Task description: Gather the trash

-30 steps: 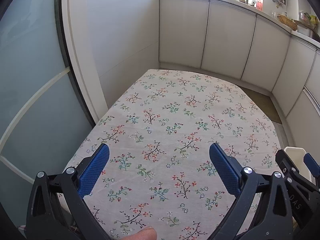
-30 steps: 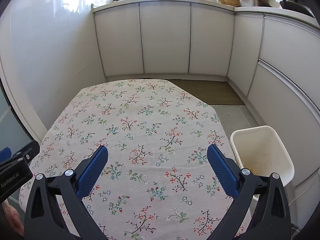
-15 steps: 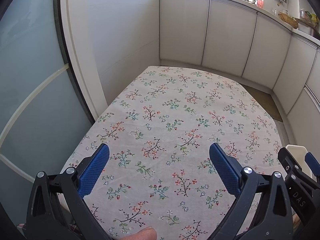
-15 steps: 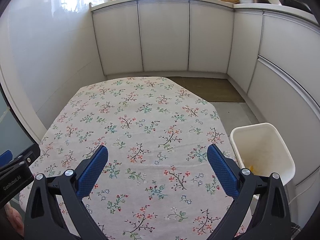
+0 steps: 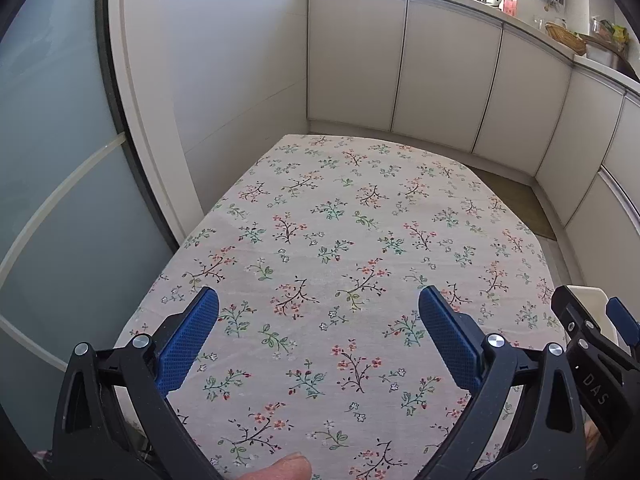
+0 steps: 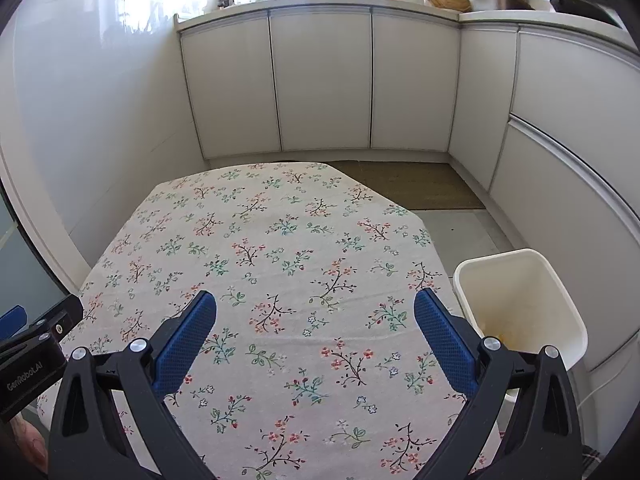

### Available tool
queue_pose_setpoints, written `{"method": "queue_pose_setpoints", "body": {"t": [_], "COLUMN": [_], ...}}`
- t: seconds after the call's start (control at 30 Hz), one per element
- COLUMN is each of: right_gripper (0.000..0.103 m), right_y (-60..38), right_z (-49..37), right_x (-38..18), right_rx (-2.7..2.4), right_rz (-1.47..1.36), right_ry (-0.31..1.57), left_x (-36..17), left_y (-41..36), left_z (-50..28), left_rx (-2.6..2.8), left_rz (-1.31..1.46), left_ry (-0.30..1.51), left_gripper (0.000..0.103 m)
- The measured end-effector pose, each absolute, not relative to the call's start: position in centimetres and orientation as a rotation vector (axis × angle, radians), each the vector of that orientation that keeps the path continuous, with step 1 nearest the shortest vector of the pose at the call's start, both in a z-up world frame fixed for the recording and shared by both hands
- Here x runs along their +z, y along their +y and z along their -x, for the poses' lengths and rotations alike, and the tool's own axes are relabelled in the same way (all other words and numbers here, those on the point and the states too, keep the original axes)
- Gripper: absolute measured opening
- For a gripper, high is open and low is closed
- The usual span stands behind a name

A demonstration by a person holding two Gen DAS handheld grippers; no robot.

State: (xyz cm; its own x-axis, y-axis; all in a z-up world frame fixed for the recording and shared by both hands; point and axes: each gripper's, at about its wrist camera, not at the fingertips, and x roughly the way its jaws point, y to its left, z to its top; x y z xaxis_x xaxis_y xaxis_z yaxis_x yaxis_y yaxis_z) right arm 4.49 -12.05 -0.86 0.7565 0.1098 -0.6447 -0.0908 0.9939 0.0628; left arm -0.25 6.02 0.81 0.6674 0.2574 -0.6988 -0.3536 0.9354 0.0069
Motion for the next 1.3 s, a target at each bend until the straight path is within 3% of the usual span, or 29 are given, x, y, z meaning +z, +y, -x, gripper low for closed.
{"method": "queue_pose_setpoints", "body": {"t": [0.93,1.1,1.3], "right_gripper": [0.096,0.096,0.096], "right_y": [-16.8,-17.6,-18.1], "right_z": [-3.5,-3.5,-3.5], "right_x": [0.6,0.4,0.4], "right_rx": [0.009,-0.001,-0.006], "right_rz": [-0.044,-0.051,-0.056], "right_ry": [0.629,0.637,0.64], "left_x": [1.7,1.6,1.4], "left_y": [1.2,1.0,1.2], "left_z": [-1.0,-1.0,-1.4], "left_rx": [0.223,0.213,0.189], "left_rz": [0.093,0.101,0.129], "left_ry": [0.732,0.708,0.719], "left_gripper": [0.096,0.078,0.08]}}
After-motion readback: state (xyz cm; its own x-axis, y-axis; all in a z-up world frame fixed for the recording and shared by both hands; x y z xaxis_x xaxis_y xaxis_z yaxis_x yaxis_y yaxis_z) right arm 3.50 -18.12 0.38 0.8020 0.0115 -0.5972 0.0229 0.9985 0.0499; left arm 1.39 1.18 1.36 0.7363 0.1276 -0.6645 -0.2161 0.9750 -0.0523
